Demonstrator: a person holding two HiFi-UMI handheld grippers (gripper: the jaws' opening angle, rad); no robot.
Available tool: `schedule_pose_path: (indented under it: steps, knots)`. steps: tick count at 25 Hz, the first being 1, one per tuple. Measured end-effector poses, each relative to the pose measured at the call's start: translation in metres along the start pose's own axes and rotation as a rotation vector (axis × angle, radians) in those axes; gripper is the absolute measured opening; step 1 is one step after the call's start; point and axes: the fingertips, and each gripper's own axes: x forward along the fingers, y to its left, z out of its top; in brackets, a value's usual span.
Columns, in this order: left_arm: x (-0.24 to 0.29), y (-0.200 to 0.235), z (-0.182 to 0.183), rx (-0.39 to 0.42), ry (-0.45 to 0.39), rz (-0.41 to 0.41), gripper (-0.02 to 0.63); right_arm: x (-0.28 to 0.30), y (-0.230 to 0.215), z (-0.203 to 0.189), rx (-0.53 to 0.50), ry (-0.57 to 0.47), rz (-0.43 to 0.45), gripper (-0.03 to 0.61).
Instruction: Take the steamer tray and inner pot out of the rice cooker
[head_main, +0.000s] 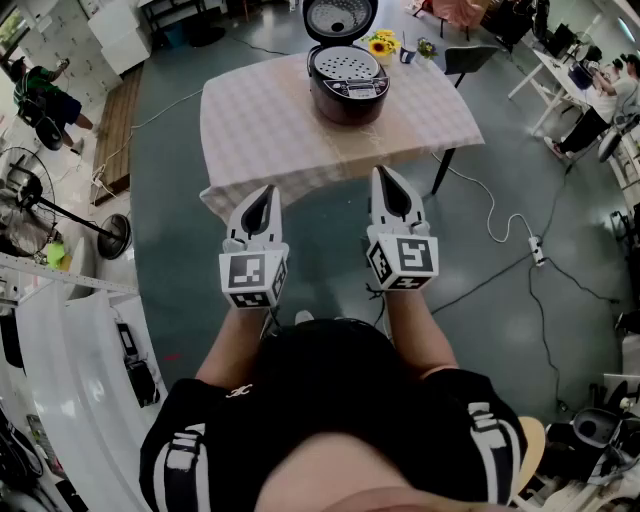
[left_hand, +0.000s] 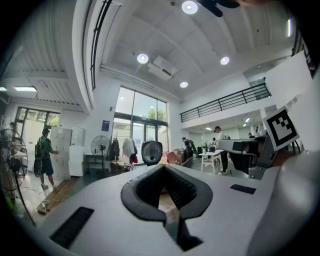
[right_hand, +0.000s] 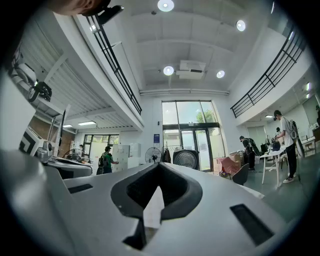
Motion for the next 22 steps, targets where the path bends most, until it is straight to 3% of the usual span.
schedule_pose_path:
  steps: [22]
  knots:
    - [0.012,0.027,-0.008,-0.011,-0.01,-0.051,0.003,0.019,0.019,-0.014,0.001,0.01,-0.035,-0.002]
